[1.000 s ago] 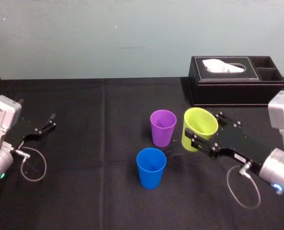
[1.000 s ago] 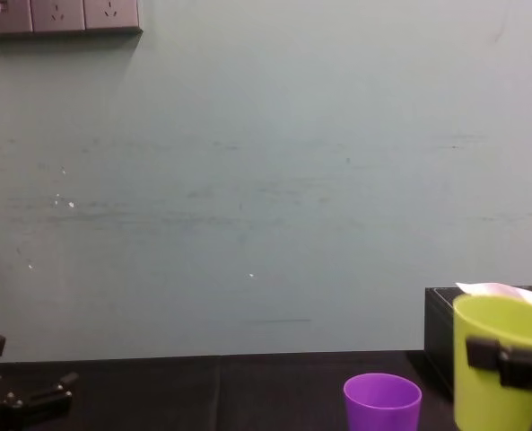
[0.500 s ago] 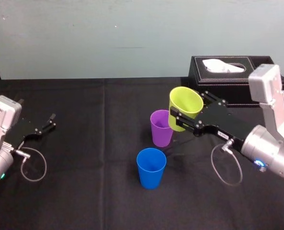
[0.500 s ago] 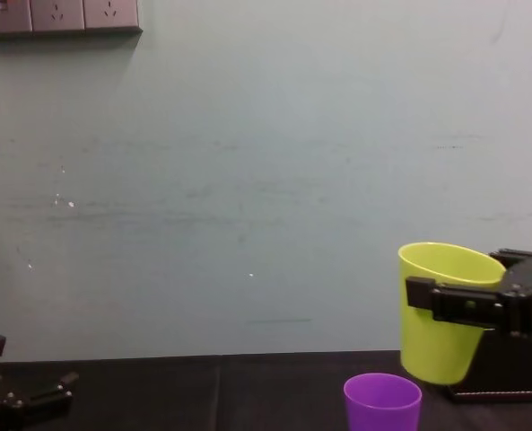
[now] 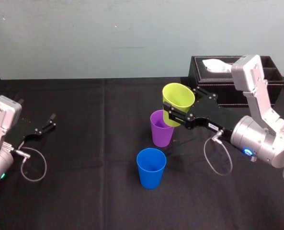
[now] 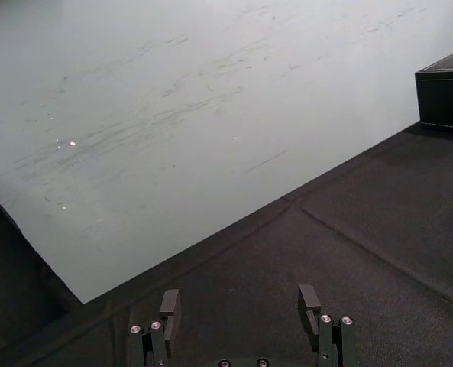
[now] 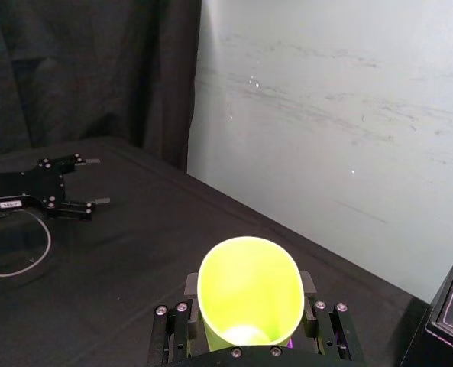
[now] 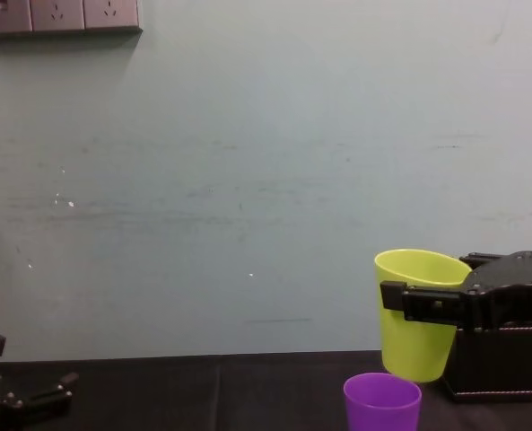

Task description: Stack the three plastic cups sequentially using one hand.

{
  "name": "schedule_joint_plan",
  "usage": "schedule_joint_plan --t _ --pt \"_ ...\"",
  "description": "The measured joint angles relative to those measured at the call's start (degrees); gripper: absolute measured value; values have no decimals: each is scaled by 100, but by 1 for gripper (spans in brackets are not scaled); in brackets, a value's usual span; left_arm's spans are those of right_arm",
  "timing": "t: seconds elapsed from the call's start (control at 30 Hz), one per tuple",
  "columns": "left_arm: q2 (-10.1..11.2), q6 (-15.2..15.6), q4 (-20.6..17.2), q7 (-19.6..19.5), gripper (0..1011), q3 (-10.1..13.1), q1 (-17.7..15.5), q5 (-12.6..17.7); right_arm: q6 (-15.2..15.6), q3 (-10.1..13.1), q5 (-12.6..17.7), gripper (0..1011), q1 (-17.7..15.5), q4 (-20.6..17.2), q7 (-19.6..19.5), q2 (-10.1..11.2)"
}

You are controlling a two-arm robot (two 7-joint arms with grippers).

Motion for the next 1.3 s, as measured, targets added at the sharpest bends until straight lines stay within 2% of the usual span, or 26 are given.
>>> schedule_joint_plan --t 0.7,1.3 --pt "0 0 0 0 1010 0 0 0 116 -256 -167 739 408 534 13 -224" --pt "0 0 0 0 1010 0 0 0 160 -310 -306 738 486 679 -12 -317"
